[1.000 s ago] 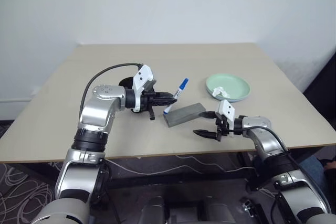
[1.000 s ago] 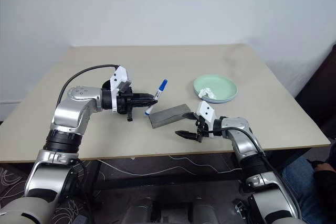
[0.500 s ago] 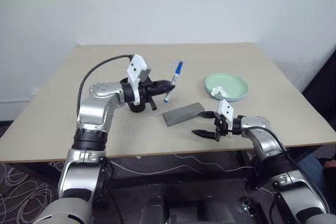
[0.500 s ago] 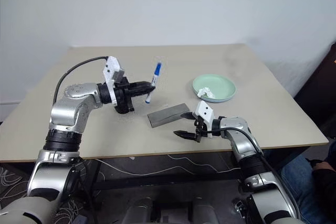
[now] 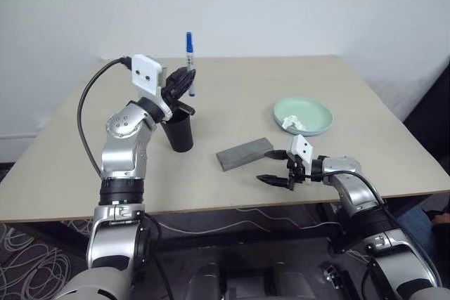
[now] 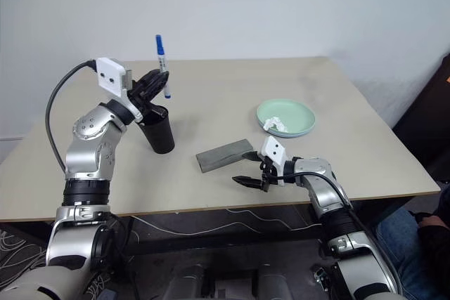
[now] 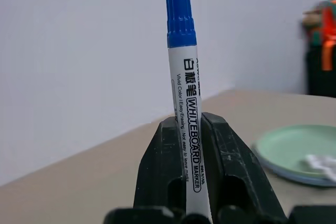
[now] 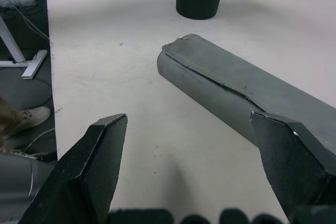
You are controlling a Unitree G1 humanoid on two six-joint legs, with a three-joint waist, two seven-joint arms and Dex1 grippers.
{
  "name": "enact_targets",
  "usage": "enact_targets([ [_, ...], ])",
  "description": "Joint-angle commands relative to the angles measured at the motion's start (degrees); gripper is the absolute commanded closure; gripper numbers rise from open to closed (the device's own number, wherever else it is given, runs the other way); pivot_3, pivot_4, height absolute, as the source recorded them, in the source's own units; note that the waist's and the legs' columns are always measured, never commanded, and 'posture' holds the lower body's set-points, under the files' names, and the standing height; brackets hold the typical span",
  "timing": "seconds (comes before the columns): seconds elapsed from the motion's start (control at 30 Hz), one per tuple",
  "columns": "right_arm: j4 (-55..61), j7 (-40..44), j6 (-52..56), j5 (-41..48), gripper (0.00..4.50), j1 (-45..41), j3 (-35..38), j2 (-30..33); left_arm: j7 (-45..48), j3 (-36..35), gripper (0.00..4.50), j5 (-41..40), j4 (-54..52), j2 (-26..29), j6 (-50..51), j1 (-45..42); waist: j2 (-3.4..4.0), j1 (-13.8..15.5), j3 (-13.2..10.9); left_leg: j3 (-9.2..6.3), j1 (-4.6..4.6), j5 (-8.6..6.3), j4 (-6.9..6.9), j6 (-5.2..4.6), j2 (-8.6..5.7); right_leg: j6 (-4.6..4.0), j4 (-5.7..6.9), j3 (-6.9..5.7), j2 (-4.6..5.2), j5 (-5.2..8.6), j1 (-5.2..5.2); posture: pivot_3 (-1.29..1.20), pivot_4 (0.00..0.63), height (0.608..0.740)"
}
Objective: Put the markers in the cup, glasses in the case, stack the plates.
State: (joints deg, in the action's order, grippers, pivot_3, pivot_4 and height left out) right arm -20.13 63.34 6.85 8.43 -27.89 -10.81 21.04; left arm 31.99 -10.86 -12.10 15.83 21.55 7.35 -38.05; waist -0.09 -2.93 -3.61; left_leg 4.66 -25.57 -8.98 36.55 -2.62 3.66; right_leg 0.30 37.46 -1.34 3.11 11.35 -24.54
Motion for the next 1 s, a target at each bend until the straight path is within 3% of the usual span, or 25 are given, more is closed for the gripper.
enact_targets([
  [0.03, 2.7, -0.2, -0.1, 1.1, 0.42, -0.4, 0.3, -0.2, -3.0, -1.4, 4.42, 0.4, -3.7, 1.0, -1.5, 2.0, 0.0, 0.0, 0.0, 0.01, 0.0, 0.0, -0.01, 0.0, 0.01, 0.0, 0.0, -0.01, 0.0, 0.0, -0.01, 0.0, 0.0, 0.738],
  [0.33, 2.4, 0.0, -0.1, 1.0, 0.42, -0.6, -0.1, -0.6, -5.8, 0.6, 4.42, 3.1, -3.2, 1.7, -5.2, 5.5, 0.0, 0.3, 0.0, 0.03, -0.01, -0.01, -0.1, 0.01, 0.06, -0.01, -0.07, -0.13, 0.05, -0.01, -0.09, 0.0, 0.0, 0.738],
  [0.8, 2.8, -0.4, -0.1, 1.1, 0.42, 0.0, 0.0, -0.7, -8.0, 1.0, 4.42, 5.2, 7.8, 0.9, -14.3, 4.8, 0.0, 0.3, 0.0, 0.13, -0.05, -0.02, -0.53, 0.04, 0.22, -0.03, -0.78, -0.45, 0.1, -0.32, -0.08, 0.0, 0.0, 0.738],
  [0.83, 3.0, -0.5, -0.1, 1.1, 0.42, 0.1, -0.1, -0.7, -8.0, 1.0, 3.7, 5.0, 8.1, 0.9, -14.4, 4.7, 0.0, 0.3, 0.0, 0.16, -0.06, -0.02, -0.53, 0.04, 0.22, -0.03, -0.79, -0.45, 0.12, -0.32, -0.08, 0.0, 0.0, 0.738],
  [1.0, 3.0, -0.7, -0.1, 1.2, 0.42, 0.2, 0.0, -0.8, -8.0, 0.7, 2.06, 4.0, 9.0, 0.7, -14.2, 4.1, 0.0, 0.3, 0.0, 0.32, -0.06, -0.02, -0.53, 0.03, 0.22, -0.03, -0.79, -0.78, 0.5, -0.32, -0.1, 0.0, 0.0, 0.738],
])
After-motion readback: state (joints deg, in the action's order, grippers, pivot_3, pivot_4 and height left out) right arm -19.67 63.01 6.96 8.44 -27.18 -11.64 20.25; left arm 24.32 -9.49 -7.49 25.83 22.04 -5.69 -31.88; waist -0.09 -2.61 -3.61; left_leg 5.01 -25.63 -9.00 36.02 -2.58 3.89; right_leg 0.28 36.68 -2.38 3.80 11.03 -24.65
